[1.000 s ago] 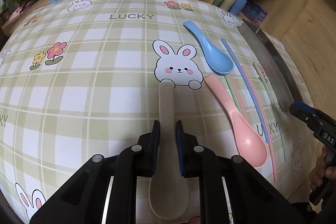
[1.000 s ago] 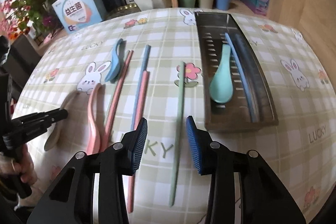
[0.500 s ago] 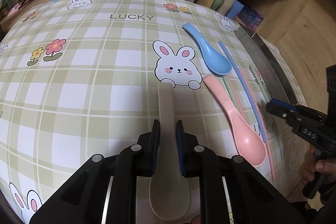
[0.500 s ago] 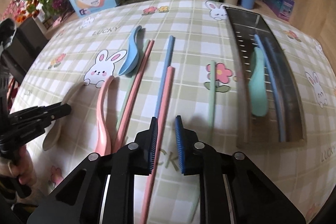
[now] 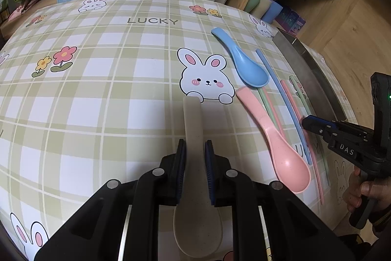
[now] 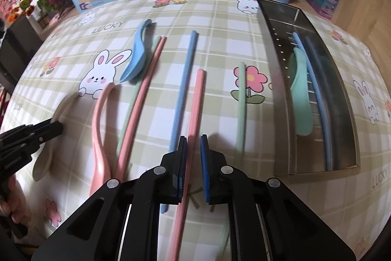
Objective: Organize utensils
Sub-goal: 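Lower the right gripper onto a pink chopstick and close it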
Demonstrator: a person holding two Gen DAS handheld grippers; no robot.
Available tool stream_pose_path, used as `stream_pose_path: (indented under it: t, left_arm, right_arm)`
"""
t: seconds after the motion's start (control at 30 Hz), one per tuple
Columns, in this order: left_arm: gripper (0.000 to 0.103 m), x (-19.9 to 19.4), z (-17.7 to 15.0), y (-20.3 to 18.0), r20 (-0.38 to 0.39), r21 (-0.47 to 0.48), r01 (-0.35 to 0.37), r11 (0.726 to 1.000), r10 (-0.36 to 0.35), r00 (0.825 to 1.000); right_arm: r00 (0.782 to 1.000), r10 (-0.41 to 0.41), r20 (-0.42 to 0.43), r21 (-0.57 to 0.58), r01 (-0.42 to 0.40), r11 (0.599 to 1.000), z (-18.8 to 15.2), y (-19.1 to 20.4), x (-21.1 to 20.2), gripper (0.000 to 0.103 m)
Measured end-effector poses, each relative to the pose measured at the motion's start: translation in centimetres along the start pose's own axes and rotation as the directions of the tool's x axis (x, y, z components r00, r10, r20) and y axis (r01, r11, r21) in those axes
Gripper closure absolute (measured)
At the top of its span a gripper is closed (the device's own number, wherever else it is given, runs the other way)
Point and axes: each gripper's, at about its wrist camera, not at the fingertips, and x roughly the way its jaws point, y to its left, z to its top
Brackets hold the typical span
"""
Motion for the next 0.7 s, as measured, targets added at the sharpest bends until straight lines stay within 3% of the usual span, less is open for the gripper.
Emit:
stream_pose_path:
  t: [0.7]
  left_arm:
    - [0.087, 0.0, -0.1, -0.3, 0.006, 0.019, -0.017, 1.000, 0.017, 1.000]
  right_arm:
    - [1.000, 0.018, 0.017, -0.003, -0.018, 1.000, -1.5, 0.7, -0.2, 0.096]
